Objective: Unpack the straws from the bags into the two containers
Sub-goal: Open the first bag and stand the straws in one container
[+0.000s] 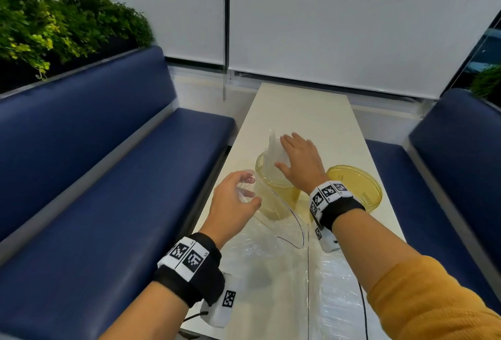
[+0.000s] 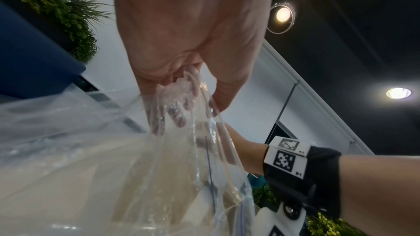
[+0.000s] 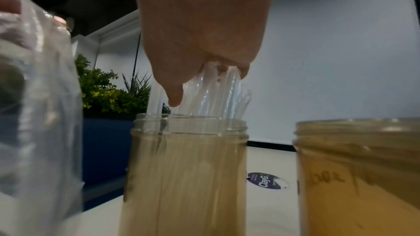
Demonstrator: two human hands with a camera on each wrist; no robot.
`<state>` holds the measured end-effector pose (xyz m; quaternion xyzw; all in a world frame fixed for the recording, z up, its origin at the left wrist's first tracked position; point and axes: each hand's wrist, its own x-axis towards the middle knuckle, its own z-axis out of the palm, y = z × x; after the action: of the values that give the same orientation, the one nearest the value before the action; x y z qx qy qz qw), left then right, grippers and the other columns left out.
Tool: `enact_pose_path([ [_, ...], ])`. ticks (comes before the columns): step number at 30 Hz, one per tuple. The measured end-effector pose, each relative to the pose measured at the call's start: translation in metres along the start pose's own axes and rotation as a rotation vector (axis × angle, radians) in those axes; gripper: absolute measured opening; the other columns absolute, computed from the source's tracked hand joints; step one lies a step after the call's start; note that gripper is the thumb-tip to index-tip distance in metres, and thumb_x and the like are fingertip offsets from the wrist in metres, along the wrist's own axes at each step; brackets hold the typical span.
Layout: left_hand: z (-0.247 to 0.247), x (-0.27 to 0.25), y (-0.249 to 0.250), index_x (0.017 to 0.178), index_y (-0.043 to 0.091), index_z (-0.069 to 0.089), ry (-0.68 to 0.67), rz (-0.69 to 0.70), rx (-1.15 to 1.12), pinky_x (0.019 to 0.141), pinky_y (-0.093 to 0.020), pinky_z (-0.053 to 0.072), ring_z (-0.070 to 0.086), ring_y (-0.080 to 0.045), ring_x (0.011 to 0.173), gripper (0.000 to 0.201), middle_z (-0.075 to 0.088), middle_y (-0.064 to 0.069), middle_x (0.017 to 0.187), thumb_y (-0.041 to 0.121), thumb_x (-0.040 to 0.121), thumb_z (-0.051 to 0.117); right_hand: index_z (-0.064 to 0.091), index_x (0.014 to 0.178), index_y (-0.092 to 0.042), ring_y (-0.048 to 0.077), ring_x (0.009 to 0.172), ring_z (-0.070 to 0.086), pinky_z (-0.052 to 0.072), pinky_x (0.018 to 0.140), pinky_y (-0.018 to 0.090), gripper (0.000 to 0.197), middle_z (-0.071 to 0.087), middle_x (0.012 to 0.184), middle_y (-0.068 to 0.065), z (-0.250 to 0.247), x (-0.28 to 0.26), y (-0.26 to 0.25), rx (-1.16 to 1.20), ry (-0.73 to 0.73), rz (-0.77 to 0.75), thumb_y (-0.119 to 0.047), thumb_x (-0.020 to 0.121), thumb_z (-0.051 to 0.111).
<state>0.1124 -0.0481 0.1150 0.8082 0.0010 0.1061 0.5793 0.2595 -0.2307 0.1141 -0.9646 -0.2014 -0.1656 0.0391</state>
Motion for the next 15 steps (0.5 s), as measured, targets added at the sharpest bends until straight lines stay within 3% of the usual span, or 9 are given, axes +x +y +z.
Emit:
enact_pose_path([
  [3, 0.002, 0.001, 0.002, 0.126, 0.026, 0.06, -0.004, 0.008, 0.0, 0.084, -0.026, 0.059, 0.07, -0.004, 0.091, 0.049, 0.063, 0.008, 0.115, 0.009, 0.083, 0.077, 0.015, 0.158, -0.015, 0.025, 0.155, 0.006, 0.011, 0.125, 0.047, 0.084, 0.011, 0.167, 0.007, 0.002, -0.005, -0.003, -0.015, 0.04, 0.023, -0.052, 0.095, 0.055],
  [6, 0.005, 0.002, 0.003, 0.128, 0.023, 0.06, -0.017, 0.011, 0.012, 0.085, -0.025, 0.058, 0.07, -0.003, 0.091, 0.05, 0.063, 0.009, 0.116, 0.01, 0.083, 0.077, 0.004, 0.16, -0.017, 0.025, 0.155, 0.002, 0.015, 0.124, 0.05, 0.088, 0.001, 0.168, 0.006, -0.002, -0.005, -0.008, -0.027, 0.166, -0.105, -0.038, 0.095, 0.059],
  [9, 0.008, 0.002, 0.004, 0.13, 0.022, 0.059, -0.028, 0.015, 0.021, 0.085, -0.024, 0.058, 0.069, -0.002, 0.091, 0.051, 0.063, 0.009, 0.117, 0.011, 0.083, 0.077, 0.022, 0.158, -0.015, 0.026, 0.155, 0.008, 0.013, 0.124, 0.05, 0.062, 0.014, 0.167, 0.007, -0.005, -0.005, -0.012, -0.231, 0.036, -0.261, -0.028, 0.102, 0.046],
  [12, 0.01, 0.002, 0.006, 0.132, 0.022, 0.058, -0.043, 0.014, 0.02, 0.087, -0.027, 0.058, 0.069, -0.003, 0.093, 0.054, 0.062, 0.009, 0.118, 0.01, 0.083, 0.077, 0.031, 0.155, -0.02, 0.028, 0.154, 0.01, 0.01, 0.124, 0.053, 0.057, 0.021, 0.165, 0.007, -0.014, -0.011, -0.014, -0.152, 0.015, -0.215, -0.03, 0.099, 0.038],
  [14, 0.011, 0.002, 0.007, 0.134, 0.022, 0.056, -0.063, 0.022, 0.026, 0.088, -0.028, 0.058, 0.068, -0.003, 0.096, 0.059, 0.061, 0.008, 0.122, 0.006, 0.081, 0.076, 0.046, 0.147, -0.023, 0.03, 0.145, 0.031, 0.029, 0.118, 0.053, 0.054, 0.039, 0.156, 0.009, -0.03, -0.018, -0.017, -0.01, 0.161, -0.2, -0.032, 0.094, 0.045],
  [15, 0.011, 0.002, 0.007, 0.135, 0.021, 0.054, -0.082, 0.027, 0.028, 0.088, -0.03, 0.058, 0.068, -0.003, 0.1, 0.062, 0.061, 0.007, 0.125, 0.004, 0.08, 0.075, 0.057, 0.136, -0.023, 0.025, 0.129, 0.047, 0.044, 0.105, 0.047, 0.046, 0.054, 0.141, 0.006, -0.038, -0.022, -0.018, 0.091, 0.248, -0.187, -0.033, 0.092, 0.05],
])
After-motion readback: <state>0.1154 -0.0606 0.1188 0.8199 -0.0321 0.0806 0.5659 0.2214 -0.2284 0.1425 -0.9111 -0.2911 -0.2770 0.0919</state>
